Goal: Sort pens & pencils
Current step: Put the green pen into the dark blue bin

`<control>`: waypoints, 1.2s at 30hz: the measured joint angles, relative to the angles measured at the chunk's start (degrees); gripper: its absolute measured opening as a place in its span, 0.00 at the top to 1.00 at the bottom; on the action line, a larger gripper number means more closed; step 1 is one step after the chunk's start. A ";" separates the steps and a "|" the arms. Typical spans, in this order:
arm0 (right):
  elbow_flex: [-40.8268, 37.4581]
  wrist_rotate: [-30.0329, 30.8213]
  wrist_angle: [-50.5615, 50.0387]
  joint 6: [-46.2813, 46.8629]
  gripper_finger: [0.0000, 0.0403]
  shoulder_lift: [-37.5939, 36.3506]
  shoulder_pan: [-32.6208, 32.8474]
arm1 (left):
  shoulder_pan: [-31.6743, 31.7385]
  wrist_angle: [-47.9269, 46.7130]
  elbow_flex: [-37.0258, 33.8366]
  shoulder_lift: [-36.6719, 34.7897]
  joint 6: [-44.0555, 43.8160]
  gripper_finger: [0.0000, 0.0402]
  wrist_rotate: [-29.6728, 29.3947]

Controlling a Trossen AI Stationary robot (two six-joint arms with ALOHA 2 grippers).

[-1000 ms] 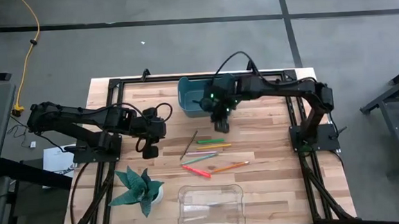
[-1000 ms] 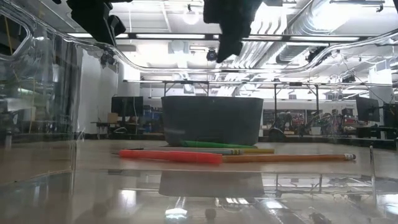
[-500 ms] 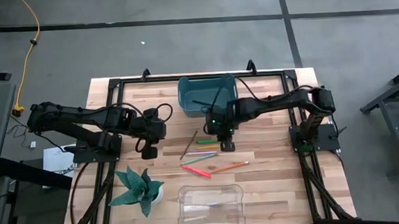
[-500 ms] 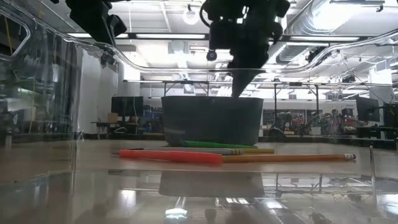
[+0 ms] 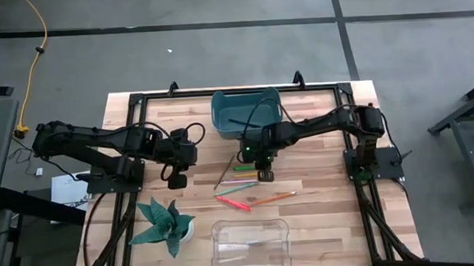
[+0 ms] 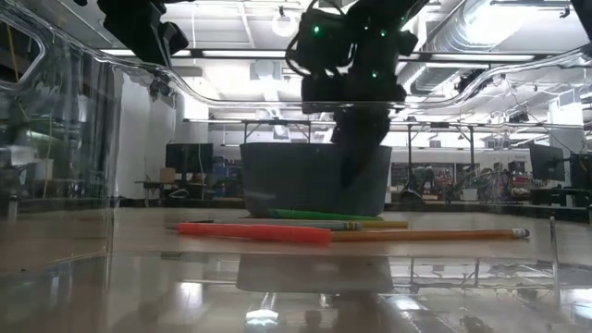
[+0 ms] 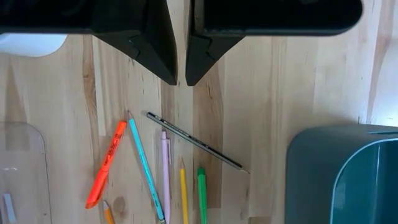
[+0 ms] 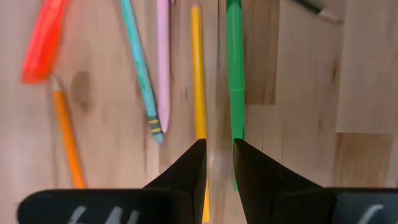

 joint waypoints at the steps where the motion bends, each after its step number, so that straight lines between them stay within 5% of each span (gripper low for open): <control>1: 0.00 0.24 0.02 -0.32 0.82 0.46 -0.04 | 0.00 0.00 0.00 0.00 0.00 0.94 0.00; 12: 0.00 3.22 0.06 -0.97 0.82 2.18 -0.84 | 0.00 -0.02 0.00 0.00 -0.26 0.94 0.08; 36: 0.00 -2.99 2.75 -0.77 0.80 2.18 -1.36 | 0.00 0.00 0.00 0.01 -0.48 0.94 0.04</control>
